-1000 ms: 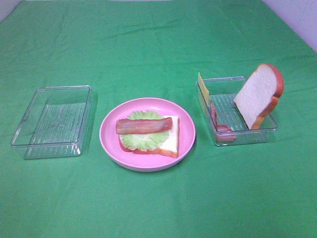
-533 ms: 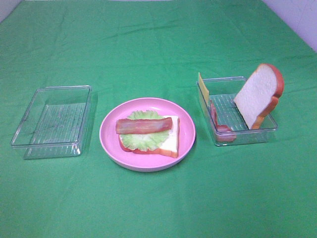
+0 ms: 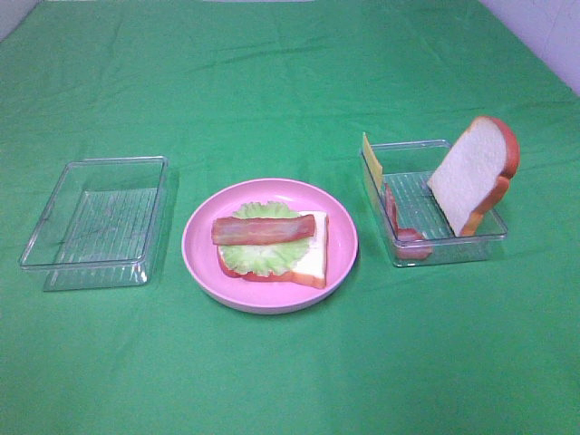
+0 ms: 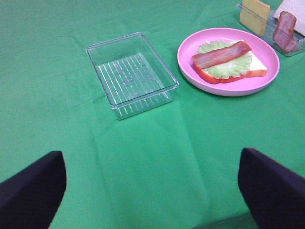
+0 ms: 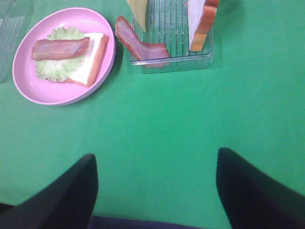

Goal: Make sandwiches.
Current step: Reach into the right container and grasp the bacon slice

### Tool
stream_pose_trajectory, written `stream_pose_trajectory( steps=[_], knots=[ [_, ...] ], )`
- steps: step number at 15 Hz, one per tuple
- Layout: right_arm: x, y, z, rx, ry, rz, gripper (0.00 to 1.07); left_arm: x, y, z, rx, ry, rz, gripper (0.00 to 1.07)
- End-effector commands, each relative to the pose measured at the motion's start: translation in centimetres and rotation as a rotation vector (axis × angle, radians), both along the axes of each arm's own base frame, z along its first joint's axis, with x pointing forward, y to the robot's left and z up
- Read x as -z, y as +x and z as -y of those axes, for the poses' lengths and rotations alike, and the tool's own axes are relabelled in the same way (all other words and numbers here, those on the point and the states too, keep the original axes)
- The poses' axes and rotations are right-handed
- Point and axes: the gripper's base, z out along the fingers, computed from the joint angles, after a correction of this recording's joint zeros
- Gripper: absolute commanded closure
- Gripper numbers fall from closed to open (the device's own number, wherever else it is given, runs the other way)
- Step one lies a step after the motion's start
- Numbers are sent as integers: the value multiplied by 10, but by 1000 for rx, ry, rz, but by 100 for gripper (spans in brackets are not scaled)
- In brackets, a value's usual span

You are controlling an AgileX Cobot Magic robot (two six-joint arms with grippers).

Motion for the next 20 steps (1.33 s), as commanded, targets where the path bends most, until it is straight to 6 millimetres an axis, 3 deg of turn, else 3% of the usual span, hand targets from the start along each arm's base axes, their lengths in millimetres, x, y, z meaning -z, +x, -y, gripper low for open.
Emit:
stream_pose_trajectory(
  steps=[1,5,6,7,9,11,17,20],
  knots=[
    [-7,14,-1,11,21,-24,41,-1,-3,0,5,-14,27,14],
    [-19,77,-6,-17,88,-191,41,-1,-3,0,5,-14,27,14],
    [-18,100,-9,-50,114,-234,41,-1,-3,0,5,-14,27,14],
    [-18,100,-9,-50,114,-234,41,-1,-3,0,5,-14,27,14],
    [-6,138,-11,-62,140,-303,42,-1,-3,0,5,-14,27,14],
    [4,159,-13,-72,133,-340,42,-1,-3,0,5,-14,27,14],
    [41,225,-95,-236,-39,-470,42,-1,-3,0,5,-14,27,14],
    [50,239,-112,-250,-110,-509,42,-1,-3,0,5,-14,27,14]
  ],
)
